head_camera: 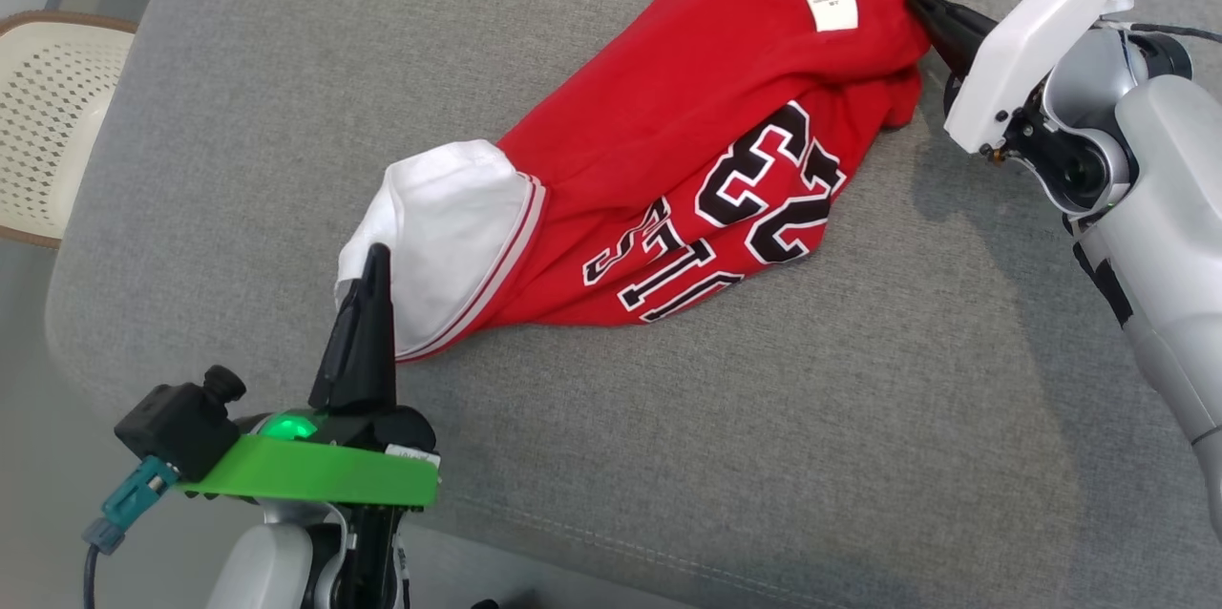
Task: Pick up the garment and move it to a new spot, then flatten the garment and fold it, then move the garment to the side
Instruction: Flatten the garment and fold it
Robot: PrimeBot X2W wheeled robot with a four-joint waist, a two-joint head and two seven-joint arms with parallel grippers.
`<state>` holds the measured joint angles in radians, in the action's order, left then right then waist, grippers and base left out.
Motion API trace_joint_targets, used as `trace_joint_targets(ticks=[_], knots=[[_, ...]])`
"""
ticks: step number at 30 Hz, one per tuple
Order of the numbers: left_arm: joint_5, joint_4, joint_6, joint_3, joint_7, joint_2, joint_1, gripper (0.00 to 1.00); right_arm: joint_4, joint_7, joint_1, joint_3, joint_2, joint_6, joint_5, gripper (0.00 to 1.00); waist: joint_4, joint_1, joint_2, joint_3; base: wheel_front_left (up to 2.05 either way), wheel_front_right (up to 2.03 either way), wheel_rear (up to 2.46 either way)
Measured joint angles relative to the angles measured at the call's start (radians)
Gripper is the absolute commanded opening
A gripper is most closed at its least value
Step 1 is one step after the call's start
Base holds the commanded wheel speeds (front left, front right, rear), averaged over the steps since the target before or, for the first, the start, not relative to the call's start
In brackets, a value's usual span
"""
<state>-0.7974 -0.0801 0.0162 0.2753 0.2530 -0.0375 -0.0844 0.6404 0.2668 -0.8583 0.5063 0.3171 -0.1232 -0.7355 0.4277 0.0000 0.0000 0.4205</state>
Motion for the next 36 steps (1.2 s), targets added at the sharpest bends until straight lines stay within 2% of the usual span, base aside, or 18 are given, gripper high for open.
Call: trace_joint_targets(ticks=[7, 13, 25, 29, 36], knots=[[0.033, -0.017, 0.0, -0.048, 0.0, 0.0, -0.036, 0.0, -0.086, -0.124, -0.04, 0.012, 0.006, 0.0, -0.048, 0.0, -0.047, 0.0, 0.0, -0.005, 0.0, 0.0, 0.0], [0.107, -0.072, 0.003, -0.123, 0.0, 0.001, -0.166, 0.0, -0.172, -0.26, -0.044, 0.011, 0.007, 0.0, -0.096, 0.0, -0.104, 0.0, 0.0, -0.021, 0.0, 0.0, 0.0], [0.145, -0.22, 0.055, -0.222, 0.004, 0.004, -0.344, 0.0, -0.404, -0.524, -0.034, 0.041, 0.04, 0.0, -0.137, 0.0, -0.242, 0.0, 0.0, -0.097, 0.0, 0.0, 0.0], [0.165, -0.287, 0.062, -0.255, 0.005, -0.018, -0.394, 0.0, -0.489, -0.535, -0.034, -0.003, 0.064, 0.0, -0.149, 0.0, -0.293, 0.0, 0.0, -0.132, 0.0, 0.0, 0.0], [0.18, -0.372, 0.062, -0.308, 0.008, -0.022, -0.509, 0.0, -0.637, -0.535, -0.034, -0.148, 0.072, 0.0, -0.226, 0.0, -0.378, 0.0, 0.0, -0.193, 0.0, 0.0, 0.0]])
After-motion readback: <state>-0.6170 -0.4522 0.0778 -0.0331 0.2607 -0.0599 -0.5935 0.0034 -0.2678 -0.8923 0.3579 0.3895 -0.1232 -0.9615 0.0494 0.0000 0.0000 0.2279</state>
